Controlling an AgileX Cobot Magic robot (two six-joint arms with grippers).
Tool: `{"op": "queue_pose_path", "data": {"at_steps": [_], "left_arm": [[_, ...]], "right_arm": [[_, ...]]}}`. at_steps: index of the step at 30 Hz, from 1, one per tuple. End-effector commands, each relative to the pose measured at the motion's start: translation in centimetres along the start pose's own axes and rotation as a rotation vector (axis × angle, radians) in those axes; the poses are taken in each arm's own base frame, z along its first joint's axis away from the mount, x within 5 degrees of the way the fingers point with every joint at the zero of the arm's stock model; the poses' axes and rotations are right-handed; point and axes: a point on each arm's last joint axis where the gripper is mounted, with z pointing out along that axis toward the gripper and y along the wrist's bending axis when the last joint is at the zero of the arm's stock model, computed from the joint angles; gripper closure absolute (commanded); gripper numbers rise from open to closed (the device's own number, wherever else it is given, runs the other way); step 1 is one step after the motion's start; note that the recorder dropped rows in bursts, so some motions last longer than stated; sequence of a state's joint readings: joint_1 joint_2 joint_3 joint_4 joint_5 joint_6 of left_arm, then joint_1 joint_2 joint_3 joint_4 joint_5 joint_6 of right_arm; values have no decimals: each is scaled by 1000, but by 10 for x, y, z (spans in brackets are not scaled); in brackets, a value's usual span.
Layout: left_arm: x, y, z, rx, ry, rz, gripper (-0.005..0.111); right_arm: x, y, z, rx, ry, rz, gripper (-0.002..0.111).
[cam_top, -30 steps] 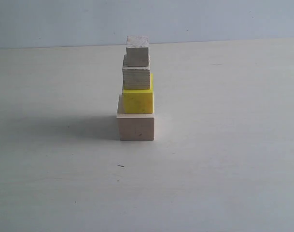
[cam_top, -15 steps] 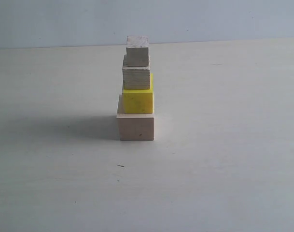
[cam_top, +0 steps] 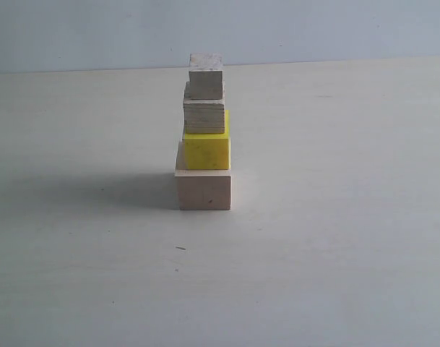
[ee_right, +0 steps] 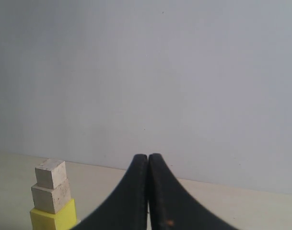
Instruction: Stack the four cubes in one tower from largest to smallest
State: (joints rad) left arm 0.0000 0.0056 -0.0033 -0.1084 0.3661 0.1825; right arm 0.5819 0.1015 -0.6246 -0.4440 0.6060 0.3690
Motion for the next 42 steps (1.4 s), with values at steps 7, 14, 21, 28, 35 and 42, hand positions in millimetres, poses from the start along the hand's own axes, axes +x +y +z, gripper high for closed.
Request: {"op": "queue_pose_path", "data": {"at_steps": [7,14,21,28,35,42], "left_arm": [[1,4,0,-41,-7,-60,107],[0,4,0,-41,-7,-60,107],[0,4,0,-41,-7,-60,107],[0,4,0,-41,-7,-60,107],[0,4,0,-41,-7,-60,107],[0,4,0,-41,-7,-60,107]], "right_arm": [[1,0,0,0,1,-4,108],[1,0,0,0,1,-4,108],[1,0,0,0,1,-4,108],[1,0,0,0,1,-4,108],[1,0,0,12,-1,-4,108],[0,-1,-6,239,-14,12,108]]}}
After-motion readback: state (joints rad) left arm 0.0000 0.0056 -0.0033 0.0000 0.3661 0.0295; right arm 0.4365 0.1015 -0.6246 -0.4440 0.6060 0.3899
